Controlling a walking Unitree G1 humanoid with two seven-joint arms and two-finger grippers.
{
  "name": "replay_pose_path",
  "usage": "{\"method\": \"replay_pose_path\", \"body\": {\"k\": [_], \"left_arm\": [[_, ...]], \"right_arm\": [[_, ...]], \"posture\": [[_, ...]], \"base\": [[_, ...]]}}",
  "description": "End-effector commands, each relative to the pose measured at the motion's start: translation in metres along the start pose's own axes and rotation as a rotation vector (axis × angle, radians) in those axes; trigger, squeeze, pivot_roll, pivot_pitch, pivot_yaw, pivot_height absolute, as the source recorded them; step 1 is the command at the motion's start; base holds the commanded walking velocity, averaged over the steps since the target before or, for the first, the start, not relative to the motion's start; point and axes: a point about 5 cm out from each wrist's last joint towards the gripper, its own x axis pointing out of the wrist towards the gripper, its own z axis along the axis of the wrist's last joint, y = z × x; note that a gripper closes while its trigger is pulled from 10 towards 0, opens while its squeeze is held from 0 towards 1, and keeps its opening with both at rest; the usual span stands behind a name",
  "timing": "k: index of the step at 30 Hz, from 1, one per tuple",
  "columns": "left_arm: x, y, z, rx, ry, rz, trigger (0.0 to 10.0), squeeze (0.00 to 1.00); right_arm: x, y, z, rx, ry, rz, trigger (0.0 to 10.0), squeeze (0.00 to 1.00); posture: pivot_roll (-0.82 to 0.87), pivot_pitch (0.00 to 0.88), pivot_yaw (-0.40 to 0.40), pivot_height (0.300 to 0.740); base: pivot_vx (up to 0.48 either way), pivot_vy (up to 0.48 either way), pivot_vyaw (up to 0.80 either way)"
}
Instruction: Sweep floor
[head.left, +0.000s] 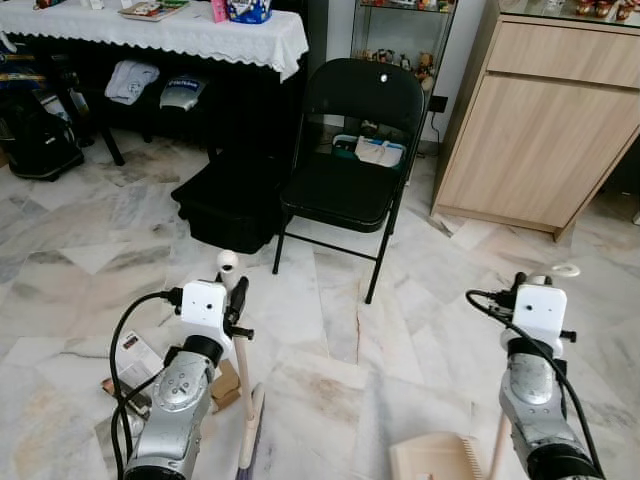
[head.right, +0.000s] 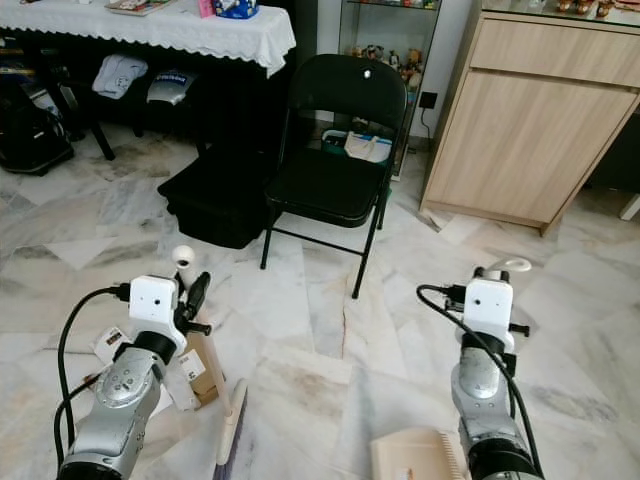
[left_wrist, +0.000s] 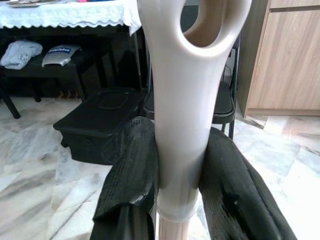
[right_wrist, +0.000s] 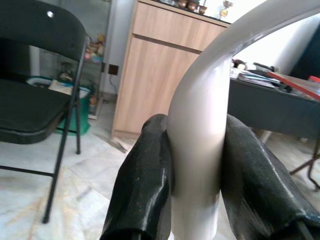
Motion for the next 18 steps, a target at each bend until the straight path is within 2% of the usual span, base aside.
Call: {"method": "replay_pose_path", "body": {"k": [1, 4, 18], "left_arm": [[0.000, 0.005, 0.004, 0.009, -0.022, 0.004, 10.0, 0.00], [0.000, 0.005, 0.004, 0.012, -0.023, 0.004, 10.0, 0.00], [0.003, 0.004, 0.007, 0.018, -0.030, 0.000, 10.0, 0.00]], "right_arm": [[-0.001, -0.005, -0.003, -0.044, -0.009, -0.012, 10.0, 0.00], [-0.004, -0.006, -0.007, -0.077, -0.004, -0.016, 10.0, 0.00], [-0.011, 0.008, -0.012, -0.060, 0.019, 0.020, 10.0, 0.00]], "posture": [[0.09, 0.051, 0.013, 0.740], [0.09, 0.051, 0.018, 0.740], [0.10, 0.052, 0.021, 0.740]], "base": [[0.000, 0.000, 0.00], [0.000, 0.000, 0.00], [0.000, 0.000, 0.00]]}}
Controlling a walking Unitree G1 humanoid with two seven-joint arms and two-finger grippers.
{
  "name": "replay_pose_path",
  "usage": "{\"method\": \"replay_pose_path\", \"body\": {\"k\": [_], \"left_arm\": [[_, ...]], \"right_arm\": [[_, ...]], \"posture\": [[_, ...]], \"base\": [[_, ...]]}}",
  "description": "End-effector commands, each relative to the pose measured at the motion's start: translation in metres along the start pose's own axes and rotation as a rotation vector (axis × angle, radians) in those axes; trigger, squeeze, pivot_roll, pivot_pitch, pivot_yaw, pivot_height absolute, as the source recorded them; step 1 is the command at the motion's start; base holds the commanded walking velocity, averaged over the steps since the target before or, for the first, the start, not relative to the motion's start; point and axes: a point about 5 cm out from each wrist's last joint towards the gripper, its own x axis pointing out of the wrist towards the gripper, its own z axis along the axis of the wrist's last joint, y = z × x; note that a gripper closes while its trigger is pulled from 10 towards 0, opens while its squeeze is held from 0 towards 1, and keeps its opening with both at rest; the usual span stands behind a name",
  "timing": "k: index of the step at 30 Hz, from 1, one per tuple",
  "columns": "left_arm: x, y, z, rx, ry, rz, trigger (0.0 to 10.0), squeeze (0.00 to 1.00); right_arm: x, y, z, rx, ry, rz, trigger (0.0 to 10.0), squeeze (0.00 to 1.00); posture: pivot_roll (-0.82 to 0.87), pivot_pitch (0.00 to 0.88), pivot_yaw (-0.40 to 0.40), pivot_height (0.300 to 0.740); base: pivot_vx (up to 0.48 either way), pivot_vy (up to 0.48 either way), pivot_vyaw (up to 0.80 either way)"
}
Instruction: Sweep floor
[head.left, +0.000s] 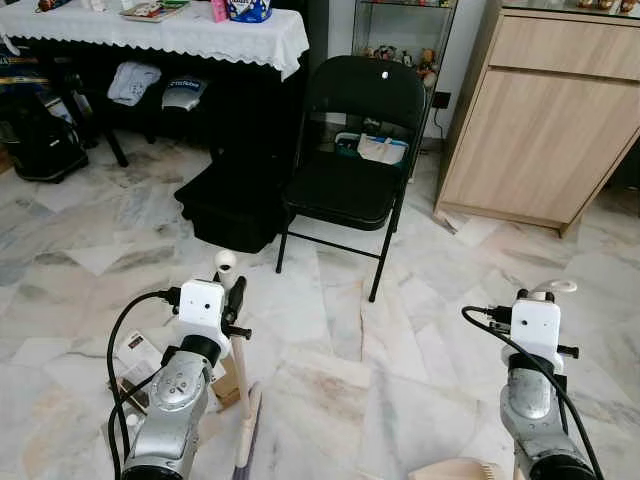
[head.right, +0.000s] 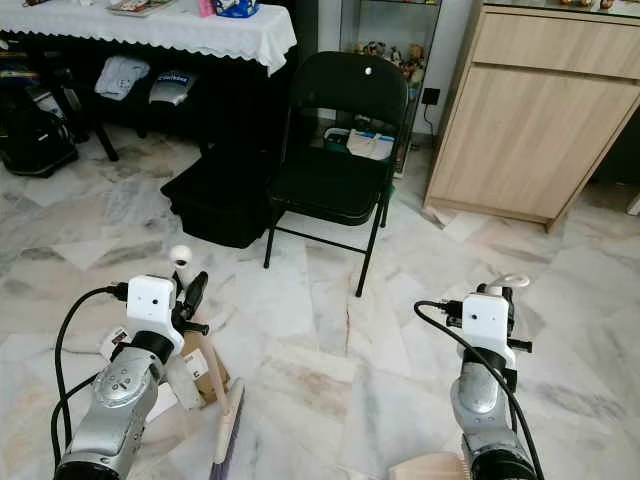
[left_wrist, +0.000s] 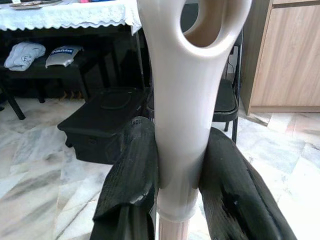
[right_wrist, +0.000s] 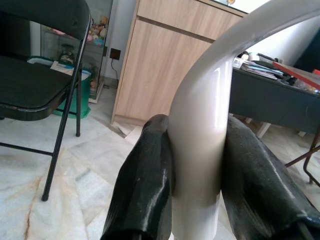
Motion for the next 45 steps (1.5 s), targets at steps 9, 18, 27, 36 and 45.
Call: {"method": "replay_pose_path", "body": {"k": [9, 18, 27, 36, 45], "left_arm": [[0.002, 0.002, 0.006, 0.009, -0.030, 0.005, 10.0, 0.00], [0.001, 0.001, 0.006, 0.005, -0.033, 0.009, 10.0, 0.00], [0.001, 0.000, 0.006, 0.004, -0.032, 0.008, 10.0, 0.00], [0.002, -0.001, 0.007, 0.007, -0.034, 0.000, 10.0, 0.00], [0.003, -0.002, 0.010, 0.012, -0.042, -0.013, 10.0, 0.00]], "right_arm": [[0.001, 0.003, 0.003, -0.006, -0.024, 0.023, 10.0, 1.00], [0.001, 0.007, 0.004, -0.005, -0.023, 0.044, 10.0, 0.00], [-0.002, 0.012, 0.002, -0.003, -0.011, 0.065, 10.0, 0.00], [-0.003, 0.013, 0.001, -0.001, 0.000, 0.065, 10.0, 0.00], [-0.003, 0.008, -0.002, 0.133, 0.065, -0.042, 10.0, 0.00]], "posture": [[0.09, 0.059, 0.012, 0.740], [0.09, 0.061, 0.004, 0.740], [0.10, 0.062, -0.002, 0.740], [0.10, 0.060, -0.001, 0.740], [0.09, 0.060, 0.005, 0.740]], "base": [[0.000, 0.000, 0.00], [0.000, 0.000, 0.00], [0.000, 0.000, 0.00], [0.000, 0.000, 0.00], [0.000, 0.000, 0.00]]}}
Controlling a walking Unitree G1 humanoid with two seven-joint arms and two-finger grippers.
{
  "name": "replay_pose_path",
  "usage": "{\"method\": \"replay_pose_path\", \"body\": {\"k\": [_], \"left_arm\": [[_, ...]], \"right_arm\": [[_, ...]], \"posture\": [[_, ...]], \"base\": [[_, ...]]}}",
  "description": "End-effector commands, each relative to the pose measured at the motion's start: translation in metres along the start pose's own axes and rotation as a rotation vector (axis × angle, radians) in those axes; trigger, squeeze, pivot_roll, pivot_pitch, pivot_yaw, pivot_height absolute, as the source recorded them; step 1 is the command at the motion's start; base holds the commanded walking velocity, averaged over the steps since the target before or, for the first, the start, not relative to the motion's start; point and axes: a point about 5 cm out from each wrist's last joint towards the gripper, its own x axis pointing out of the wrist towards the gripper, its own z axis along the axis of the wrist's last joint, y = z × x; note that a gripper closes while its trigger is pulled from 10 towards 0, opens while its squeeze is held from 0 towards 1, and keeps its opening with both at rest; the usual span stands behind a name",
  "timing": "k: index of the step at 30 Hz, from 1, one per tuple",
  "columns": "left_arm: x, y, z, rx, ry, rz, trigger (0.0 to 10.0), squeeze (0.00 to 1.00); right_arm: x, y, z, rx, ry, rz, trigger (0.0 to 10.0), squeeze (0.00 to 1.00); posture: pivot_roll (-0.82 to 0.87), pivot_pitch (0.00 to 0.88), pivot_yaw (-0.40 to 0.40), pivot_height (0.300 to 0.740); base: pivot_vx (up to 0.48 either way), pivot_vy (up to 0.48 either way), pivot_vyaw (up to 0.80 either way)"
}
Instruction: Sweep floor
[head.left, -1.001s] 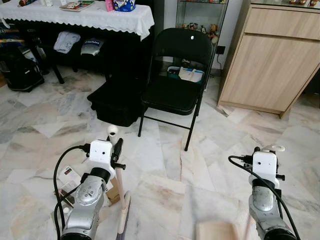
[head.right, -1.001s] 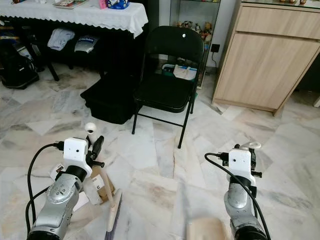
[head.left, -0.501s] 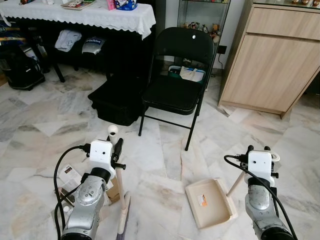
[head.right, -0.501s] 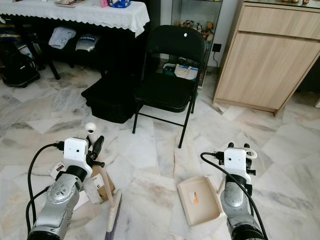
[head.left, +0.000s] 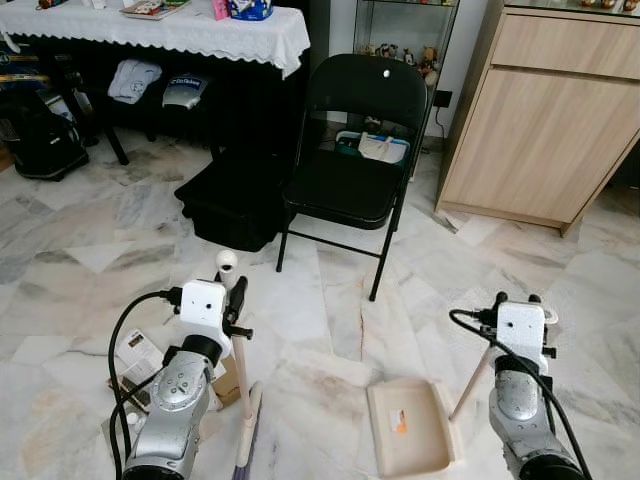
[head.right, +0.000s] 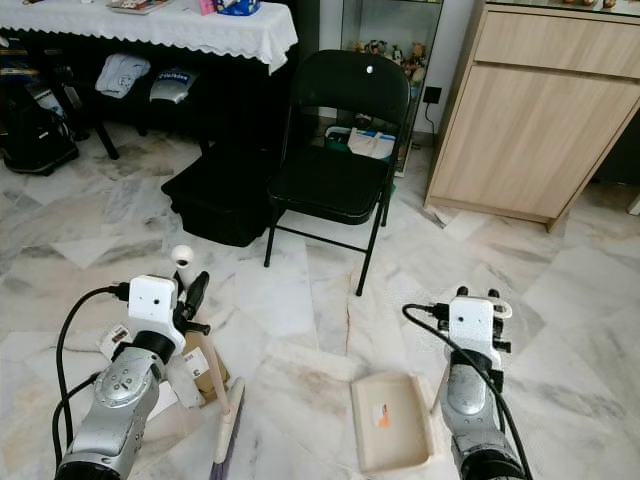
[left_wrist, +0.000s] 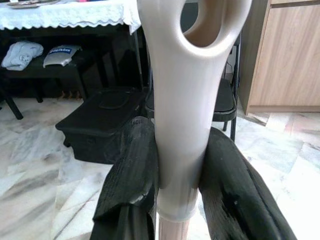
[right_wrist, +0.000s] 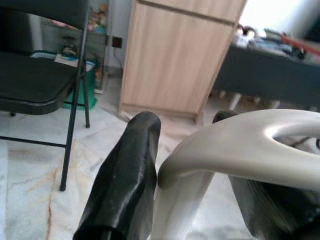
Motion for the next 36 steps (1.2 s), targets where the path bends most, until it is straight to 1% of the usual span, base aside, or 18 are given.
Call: {"method": "replay_pose_path", "body": {"k": [1, 2, 3, 4, 6, 9, 12, 15, 17, 18, 19, 20, 23, 26, 28, 29, 36], "left_arm": [[0.003, 0.001, 0.009, 0.013, -0.039, -0.008, 10.0, 0.00], [0.003, 0.001, 0.009, 0.013, -0.039, -0.008, 10.0, 0.00], [0.003, 0.000, 0.009, 0.014, -0.040, -0.009, 10.0, 0.00], [0.003, 0.000, 0.009, 0.015, -0.040, -0.014, 10.0, 0.00], [0.003, -0.001, 0.009, 0.016, -0.040, -0.017, 10.0, 0.00], [0.003, -0.001, 0.009, 0.017, -0.039, -0.018, 10.0, 0.00], [0.003, -0.001, 0.009, 0.018, -0.039, -0.019, 10.0, 0.00], [0.003, -0.001, 0.009, 0.020, -0.039, -0.019, 10.0, 0.00], [0.003, -0.001, 0.009, 0.020, -0.039, -0.019, 10.0, 0.00], [0.003, -0.001, 0.009, 0.020, -0.040, -0.019, 10.0, 0.00], [0.003, -0.001, 0.009, 0.020, -0.040, -0.019, 10.0, 0.00], [0.003, -0.001, 0.009, 0.019, -0.040, -0.019, 10.0, 0.00], [0.003, -0.002, 0.009, 0.017, -0.041, -0.020, 10.0, 0.00], [0.003, -0.002, 0.010, 0.015, -0.044, -0.020, 10.0, 0.00], [0.003, -0.001, 0.010, 0.016, -0.044, -0.020, 10.0, 0.00], [0.003, -0.001, 0.010, 0.016, -0.044, -0.020, 10.0, 0.00], [0.003, 0.004, 0.009, 0.022, -0.042, -0.011, 10.0, 0.00]], "right_arm": [[0.002, -0.007, 0.000, 0.058, 0.023, -0.067, 10.0, 0.00], [0.002, -0.007, 0.000, 0.058, 0.023, -0.067, 10.0, 0.00], [0.001, -0.008, -0.003, 0.087, 0.050, -0.086, 10.0, 0.04], [-0.003, -0.009, -0.010, 0.130, 0.095, -0.107, 10.0, 0.77], [-0.005, -0.009, -0.013, 0.137, 0.111, -0.110, 10.0, 0.75], [-0.008, -0.006, -0.017, 0.136, 0.130, -0.097, 10.0, 0.76], [-0.010, -0.005, -0.019, 0.135, 0.140, -0.091, 10.0, 0.75], [-0.010, -0.005, -0.020, 0.135, 0.148, -0.088, 10.0, 0.73], [-0.010, -0.005, -0.021, 0.136, 0.151, -0.086, 10.0, 0.73], [-0.010, -0.005, -0.020, 0.136, 0.151, -0.083, 10.0, 0.70], [-0.010, -0.005, -0.020, 0.136, 0.150, -0.083, 10.0, 0.63], [-0.009, -0.004, -0.018, 0.132, 0.141, -0.071, 10.0, 0.00], [-0.008, -0.002, -0.016, 0.128, 0.128, -0.050, 10.0, 0.00], [-0.006, 0.003, -0.008, 0.124, 0.080, -0.015, 10.0, 0.00], [-0.005, 0.010, 0.002, 0.118, 0.023, 0.015, 10.0, 0.00], [-0.005, 0.010, 0.002, 0.118, 0.023, 0.015, 10.0, 0.00], [-0.005, 0.020, 0.027, 0.164, -0.093, 0.041, 10.0, 0.00]], "posture": [[0.09, 0.060, 0.005, 0.740], [0.09, 0.060, 0.005, 0.740], [0.09, 0.060, 0.006, 0.740], [0.10, 0.060, 0.007, 0.740], [0.10, 0.059, 0.007, 0.740], [0.10, 0.057, 0.007, 0.740], [0.10, 0.056, 0.006, 0.740], [0.10, 0.055, 0.006, 0.740], [0.10, 0.054, 0.005, 0.740], [0.10, 0.054, 0.005, 0.740], [0.10, 0.054, 0.005, 0.740], [0.10, 0.051, 0.004, 0.740], [0.10, 0.049, 0.003, 0.740], [0.10, 0.046, 0.001, 0.740], [0.10, 0.046, 0.001, 0.740], [0.10, 0.046, 0.001, 0.740], [0.10, 0.040, -0.007, 0.740]], "base": [[0.000, 0.000, 0.00], [0.000, 0.000, 0.00], [0.000, 0.000, 0.00], [0.000, 0.000, 0.00], [0.000, 0.000, 0.00], [0.000, 0.000, 0.00], [0.000, 0.000, 0.00], [0.000, 0.000, 0.00], [0.000, 0.000, 0.00], [0.000, 0.000, 0.00], [0.000, 0.000, 0.00], [0.000, 0.000, 0.00], [0.000, 0.000, 0.00], [0.000, 0.000, 0.00], [0.000, 0.000, 0.00], [0.000, 0.000, 0.00], [0.000, 0.000, 0.00]]}}
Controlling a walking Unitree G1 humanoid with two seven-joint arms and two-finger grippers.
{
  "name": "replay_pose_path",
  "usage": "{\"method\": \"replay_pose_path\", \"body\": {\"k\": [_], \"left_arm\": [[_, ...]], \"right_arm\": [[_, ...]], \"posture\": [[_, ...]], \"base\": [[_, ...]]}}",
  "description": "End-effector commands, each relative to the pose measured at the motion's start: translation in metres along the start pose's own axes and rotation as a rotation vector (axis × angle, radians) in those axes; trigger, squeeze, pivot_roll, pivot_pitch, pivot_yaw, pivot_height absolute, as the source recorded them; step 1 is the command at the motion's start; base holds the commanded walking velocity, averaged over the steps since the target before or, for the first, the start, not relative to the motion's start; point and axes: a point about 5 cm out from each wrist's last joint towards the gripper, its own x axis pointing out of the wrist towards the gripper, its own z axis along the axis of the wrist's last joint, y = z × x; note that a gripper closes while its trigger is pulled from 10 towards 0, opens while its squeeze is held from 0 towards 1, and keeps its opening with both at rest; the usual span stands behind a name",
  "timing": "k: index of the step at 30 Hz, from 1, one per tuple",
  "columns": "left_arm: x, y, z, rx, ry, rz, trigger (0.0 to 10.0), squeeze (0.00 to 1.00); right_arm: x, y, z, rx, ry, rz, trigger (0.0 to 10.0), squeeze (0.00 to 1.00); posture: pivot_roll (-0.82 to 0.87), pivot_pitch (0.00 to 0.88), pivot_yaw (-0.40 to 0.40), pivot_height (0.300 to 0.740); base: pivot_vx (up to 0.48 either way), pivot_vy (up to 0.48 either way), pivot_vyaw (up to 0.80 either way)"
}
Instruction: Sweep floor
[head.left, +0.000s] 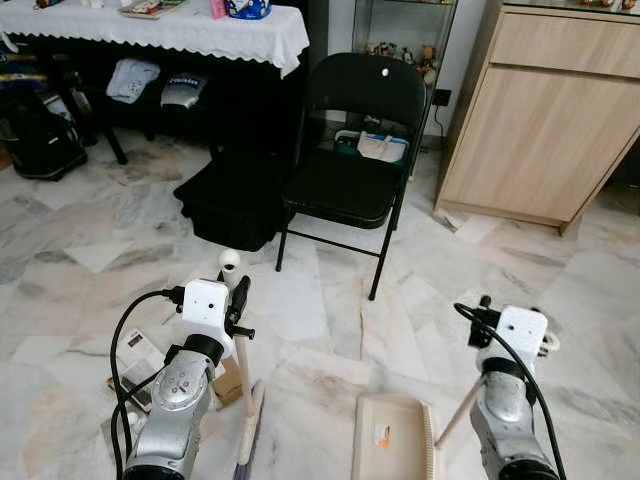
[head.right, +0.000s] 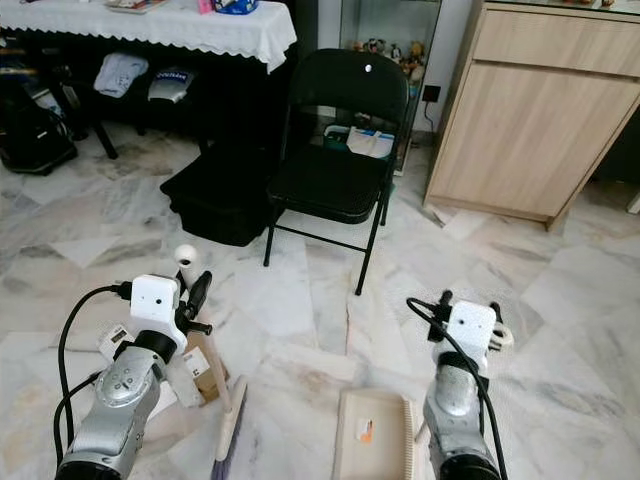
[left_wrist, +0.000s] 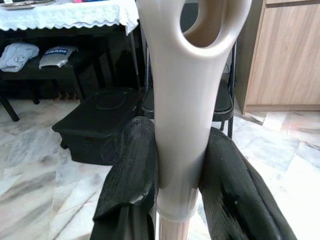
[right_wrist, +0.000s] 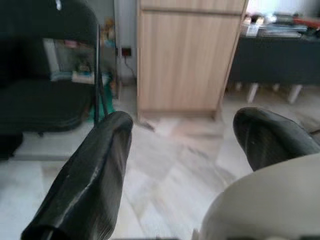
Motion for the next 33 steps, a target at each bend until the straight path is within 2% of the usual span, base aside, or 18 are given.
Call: {"method": "replay_pose_path", "body": {"k": [1, 6, 10, 15, 19, 29, 33], "left_arm": [[0.003, 0.004, 0.008, 0.018, -0.038, 0.003, 10.0, 0.00], [0.004, 0.002, 0.008, 0.016, -0.039, 0.002, 10.0, 0.00], [0.004, 0.000, 0.008, 0.009, -0.041, -0.005, 10.0, 0.00], [0.003, 0.000, 0.008, 0.009, -0.037, -0.009, 10.0, 0.00], [0.003, 0.000, 0.008, 0.010, -0.035, -0.013, 10.0, 0.00], [0.003, -0.001, 0.008, 0.012, -0.031, -0.024, 10.0, 0.00], [0.003, -0.001, 0.007, 0.013, -0.028, -0.026, 10.0, 0.00]], "right_arm": [[0.002, 0.003, 0.013, 0.018, -0.061, 0.013, 10.0, 0.00], [0.002, 0.003, 0.014, 0.015, -0.061, 0.019, 10.0, 0.00], [-0.003, -0.004, -0.001, 0.030, 0.022, -0.019, 10.0, 0.00], [-0.015, -0.014, -0.024, -0.002, 0.129, -0.039, 10.0, 0.00], [-0.022, -0.022, -0.038, 0.018, 0.204, -0.094, 10.0, 0.00], [-0.018, -0.022, -0.036, 0.026, 0.202, -0.102, 10.0, 0.00], [-0.017, -0.017, -0.034, 0.021, 0.195, -0.062, 10.0, 0.00]], "posture": [[0.09, 0.038, -0.010, 0.740], [0.09, 0.040, -0.012, 0.740], [0.09, 0.041, -0.013, 0.740], [0.09, 0.049, -0.010, 0.740], [0.09, 0.050, -0.005, 0.740], [0.09, 0.049, 0.002, 0.740], [0.09, 0.049, 0.002, 0.740]], "base": [[0.000, 0.000, 0.00], [0.000, 0.000, 0.00], [0.000, 0.000, 0.00], [0.000, 0.000, 0.00], [0.000, 0.000, 0.00], [0.000, 0.000, 0.00], [0.000, 0.000, 0.00]]}}
